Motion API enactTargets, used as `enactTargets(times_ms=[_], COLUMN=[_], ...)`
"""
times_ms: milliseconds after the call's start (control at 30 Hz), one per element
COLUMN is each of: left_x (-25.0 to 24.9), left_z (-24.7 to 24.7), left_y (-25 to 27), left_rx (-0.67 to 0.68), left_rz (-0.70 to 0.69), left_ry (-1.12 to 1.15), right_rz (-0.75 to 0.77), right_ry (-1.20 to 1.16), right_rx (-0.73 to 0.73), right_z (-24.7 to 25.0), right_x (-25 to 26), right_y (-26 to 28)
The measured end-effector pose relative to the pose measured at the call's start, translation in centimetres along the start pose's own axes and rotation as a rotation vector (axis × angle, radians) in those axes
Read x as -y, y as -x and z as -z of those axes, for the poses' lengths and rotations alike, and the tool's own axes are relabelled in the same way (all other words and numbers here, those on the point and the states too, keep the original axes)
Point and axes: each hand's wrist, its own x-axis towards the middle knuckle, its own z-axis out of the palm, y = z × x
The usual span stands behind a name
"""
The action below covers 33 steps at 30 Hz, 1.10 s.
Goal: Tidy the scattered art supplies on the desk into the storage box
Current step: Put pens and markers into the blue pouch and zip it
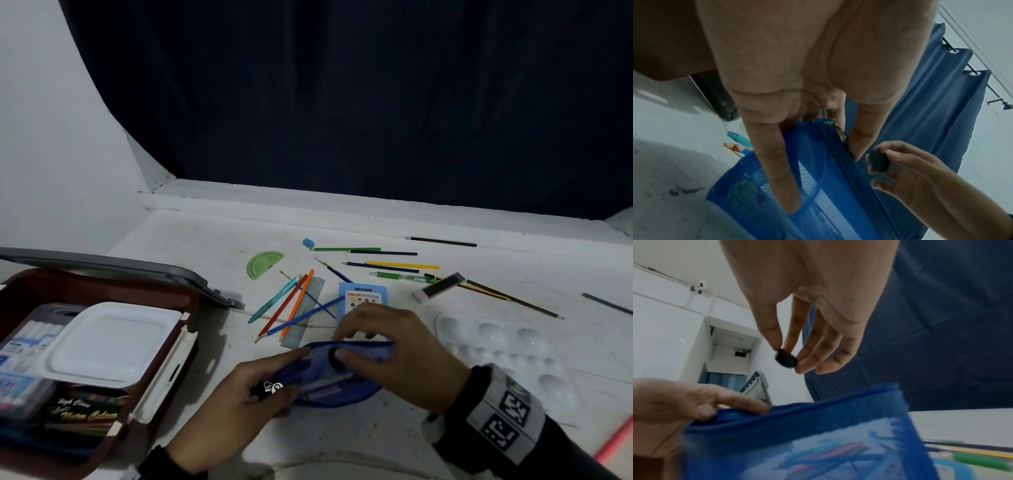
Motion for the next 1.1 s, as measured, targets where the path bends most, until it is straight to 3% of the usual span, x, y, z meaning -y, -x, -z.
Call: enactTargets(times_ms=[200,467,633,833,1100], left_x=[0.2,0.7,1.3,1.6,1.0], left_z=[0.5,2.2,3.2,3.9,3.3], left_y=[0.3,2.6,4.3,5.2,4.5], left_rx=[-0.003,-0.106,-0.140,-0.161,-0.172], left_rz=[-0.004,0.047,0.088,0.098,0.089], left_ry=[-0.001,0.031,0.005,-0.001,0.007], right_rz=[-0.011,-0.002,0.035,0.180,0.207], right_ry=[0.041,0.379,0.510,0.686,0.790], right_rx=[-0.072,0.478,0.696,0.624,0.598], right_z=[0.0,-3.4,-6.6,-8.3,-7.8], right_x=[-1.6,-4.4,-4.7,-5.9,-7.0], right_y=[-3.0,-10.5,-12.0,-12.0,-12.0])
